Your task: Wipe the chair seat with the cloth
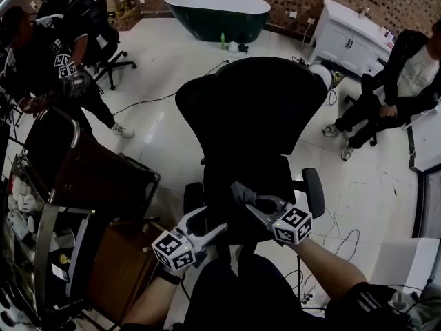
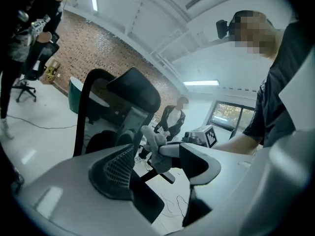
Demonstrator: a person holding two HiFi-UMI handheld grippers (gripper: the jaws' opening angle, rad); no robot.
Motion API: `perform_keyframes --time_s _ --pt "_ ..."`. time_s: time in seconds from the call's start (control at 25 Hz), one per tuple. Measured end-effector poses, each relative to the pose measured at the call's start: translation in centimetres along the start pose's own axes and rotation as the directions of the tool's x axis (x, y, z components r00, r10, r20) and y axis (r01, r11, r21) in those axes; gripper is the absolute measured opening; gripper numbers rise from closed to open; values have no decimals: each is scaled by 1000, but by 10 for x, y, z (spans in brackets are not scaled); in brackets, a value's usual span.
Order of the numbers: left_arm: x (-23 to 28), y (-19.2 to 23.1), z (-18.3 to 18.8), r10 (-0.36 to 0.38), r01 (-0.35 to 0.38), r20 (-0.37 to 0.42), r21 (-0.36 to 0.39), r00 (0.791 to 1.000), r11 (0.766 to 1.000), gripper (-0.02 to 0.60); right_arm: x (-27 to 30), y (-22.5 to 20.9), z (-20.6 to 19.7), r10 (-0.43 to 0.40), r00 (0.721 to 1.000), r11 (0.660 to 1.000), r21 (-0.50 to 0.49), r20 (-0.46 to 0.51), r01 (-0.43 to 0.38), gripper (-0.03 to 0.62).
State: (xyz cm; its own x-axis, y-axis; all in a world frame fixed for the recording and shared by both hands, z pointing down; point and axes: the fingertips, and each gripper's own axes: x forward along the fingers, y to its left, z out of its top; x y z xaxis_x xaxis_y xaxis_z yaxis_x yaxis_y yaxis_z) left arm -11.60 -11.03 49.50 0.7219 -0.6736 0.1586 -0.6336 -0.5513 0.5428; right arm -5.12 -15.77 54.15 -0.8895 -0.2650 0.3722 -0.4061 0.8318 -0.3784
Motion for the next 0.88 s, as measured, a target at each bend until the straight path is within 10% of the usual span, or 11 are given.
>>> perform_keyframes --time_s 0.4,0.88 --pt "54 95 -77 82 -82 -9 -109 997 991 313 182 -120 -165 8 918 996 -76 -397 -42 31" --pt "89 156 -88 91 -87 35 -93 995 992 325 315 -203 -245 -78 830 949 -296 -552 -108 31"
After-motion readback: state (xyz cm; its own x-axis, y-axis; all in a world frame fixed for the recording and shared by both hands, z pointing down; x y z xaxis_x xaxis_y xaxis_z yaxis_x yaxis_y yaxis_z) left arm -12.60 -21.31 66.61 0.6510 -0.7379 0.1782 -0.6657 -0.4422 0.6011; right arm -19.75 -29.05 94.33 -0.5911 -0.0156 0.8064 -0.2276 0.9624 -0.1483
